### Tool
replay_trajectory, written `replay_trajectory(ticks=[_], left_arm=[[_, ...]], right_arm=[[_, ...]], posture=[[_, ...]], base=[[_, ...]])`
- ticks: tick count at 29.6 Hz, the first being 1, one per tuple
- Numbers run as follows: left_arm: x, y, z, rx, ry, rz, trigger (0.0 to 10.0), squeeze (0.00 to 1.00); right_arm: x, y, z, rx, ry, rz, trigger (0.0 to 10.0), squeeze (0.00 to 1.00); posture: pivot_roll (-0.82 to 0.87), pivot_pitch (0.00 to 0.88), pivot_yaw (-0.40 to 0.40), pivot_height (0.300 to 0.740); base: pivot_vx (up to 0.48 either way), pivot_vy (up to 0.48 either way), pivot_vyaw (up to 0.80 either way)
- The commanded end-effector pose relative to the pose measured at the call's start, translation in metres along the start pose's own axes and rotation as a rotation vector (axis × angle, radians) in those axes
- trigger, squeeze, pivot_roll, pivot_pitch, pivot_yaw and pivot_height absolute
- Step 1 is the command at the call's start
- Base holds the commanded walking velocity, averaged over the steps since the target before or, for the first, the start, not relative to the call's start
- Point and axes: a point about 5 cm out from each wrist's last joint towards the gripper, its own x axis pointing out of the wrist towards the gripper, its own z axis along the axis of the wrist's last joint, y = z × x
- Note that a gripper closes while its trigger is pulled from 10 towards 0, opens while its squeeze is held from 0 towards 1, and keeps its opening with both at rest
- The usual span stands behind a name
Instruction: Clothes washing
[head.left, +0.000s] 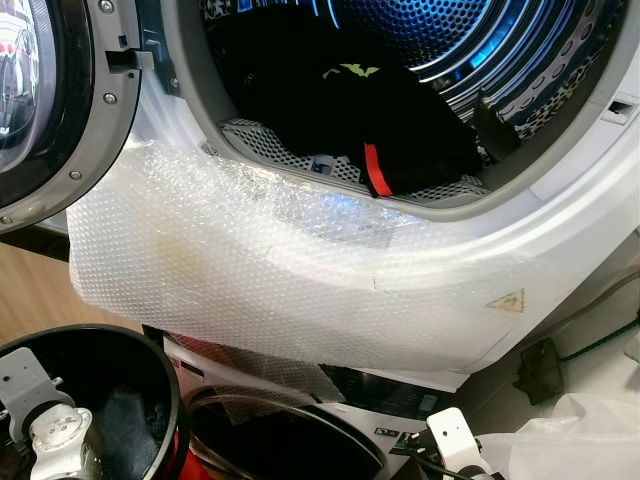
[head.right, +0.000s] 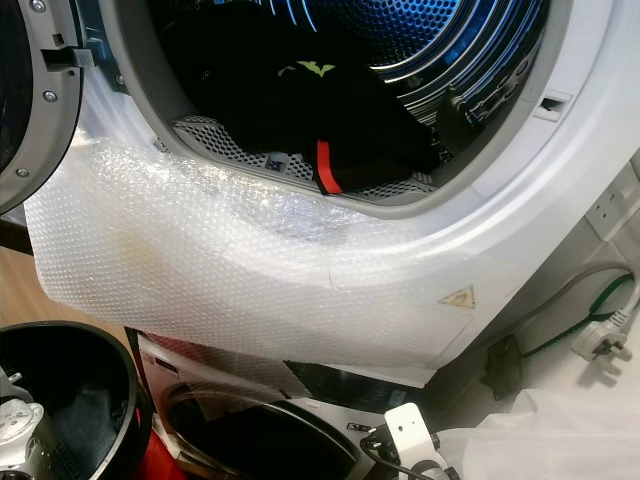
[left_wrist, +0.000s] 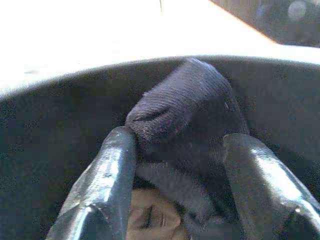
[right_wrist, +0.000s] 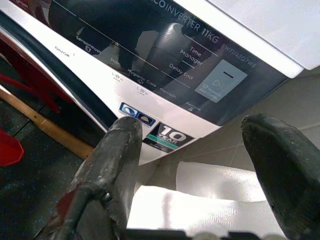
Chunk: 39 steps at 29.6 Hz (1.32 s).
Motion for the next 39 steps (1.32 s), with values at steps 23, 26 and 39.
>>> replay_trajectory(ticks=[23,26,39], left_arm=[[0.000,-0.011,0.004,-0.019,0.010,-0.030,0.0,0.00],[0.000,-0.013,0.004,-0.021,0.012,-0.036,0.0,0.00],[-0.009,-0.020,0.005,-0.036,-0.028,-0.071,0.0,0.00]], right_arm=[[-0.004,-0.007,-0.007,0.000,0.014,-0.029,10.0,0.00],[-0.004,-0.007,-0.007,0.000,0.016,-0.031,10.0,0.00],[-0.003,0.000,-0.008,0.001,0.023,-0.021,10.0,0.00]], posture=[[0.06,0.000,-0.161,0.740],[0.05,0.000,-0.158,0.740],[0.08,0.000,-0.140,0.740]], base=[[0.000,0.000,0.00],[0.000,0.000,0.00],[0.000,0.000,0.00]])
